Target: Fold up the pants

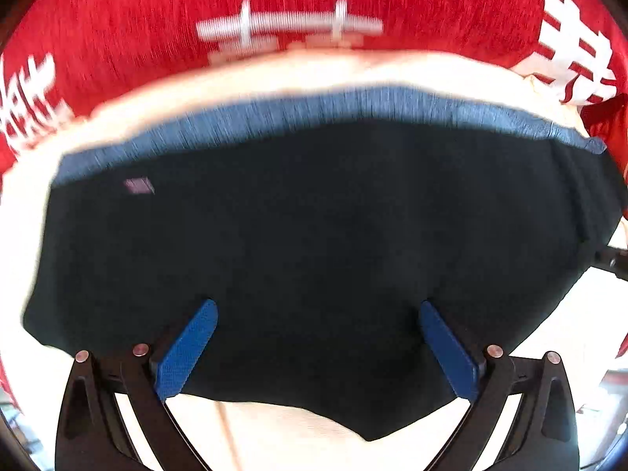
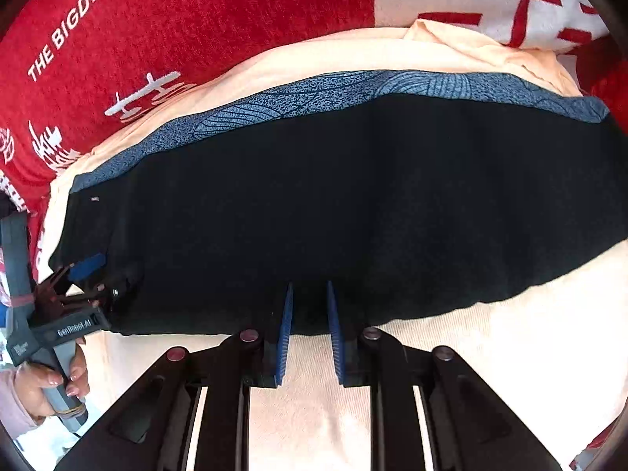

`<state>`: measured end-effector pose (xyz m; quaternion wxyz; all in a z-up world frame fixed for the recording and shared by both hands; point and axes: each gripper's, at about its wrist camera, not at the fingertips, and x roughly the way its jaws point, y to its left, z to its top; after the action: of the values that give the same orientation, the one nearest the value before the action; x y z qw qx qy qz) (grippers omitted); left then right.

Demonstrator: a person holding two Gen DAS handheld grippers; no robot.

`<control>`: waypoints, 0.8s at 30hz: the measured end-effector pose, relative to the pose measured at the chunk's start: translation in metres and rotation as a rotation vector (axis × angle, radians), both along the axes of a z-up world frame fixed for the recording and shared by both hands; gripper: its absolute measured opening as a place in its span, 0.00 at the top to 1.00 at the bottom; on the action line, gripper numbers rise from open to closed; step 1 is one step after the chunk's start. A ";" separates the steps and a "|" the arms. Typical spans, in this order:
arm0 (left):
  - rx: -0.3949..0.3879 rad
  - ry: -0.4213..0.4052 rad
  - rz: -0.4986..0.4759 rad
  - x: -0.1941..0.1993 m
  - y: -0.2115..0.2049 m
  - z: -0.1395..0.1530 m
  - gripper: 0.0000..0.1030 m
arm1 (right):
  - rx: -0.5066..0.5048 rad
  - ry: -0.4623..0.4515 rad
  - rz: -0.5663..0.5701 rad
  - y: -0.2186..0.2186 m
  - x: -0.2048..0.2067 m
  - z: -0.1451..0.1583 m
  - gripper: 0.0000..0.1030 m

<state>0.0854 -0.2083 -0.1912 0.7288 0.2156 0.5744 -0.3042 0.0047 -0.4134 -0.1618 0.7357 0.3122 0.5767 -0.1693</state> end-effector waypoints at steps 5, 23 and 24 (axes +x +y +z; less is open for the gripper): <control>-0.058 -0.070 0.063 0.054 -0.028 0.015 0.00 | 0.051 -0.075 0.055 -0.011 0.047 0.028 0.70; 0.099 -0.134 0.262 0.170 0.040 -0.023 0.00 | -0.040 -0.027 0.143 0.004 0.163 -0.011 0.63; 0.098 -0.127 0.256 0.170 0.047 -0.020 0.00 | 0.000 -0.041 0.133 0.003 0.156 -0.005 0.63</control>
<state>0.2553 -0.1614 -0.2112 0.7851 0.1944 0.5641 -0.1661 0.1611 -0.4106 -0.1667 0.7569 0.2765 0.5811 -0.1138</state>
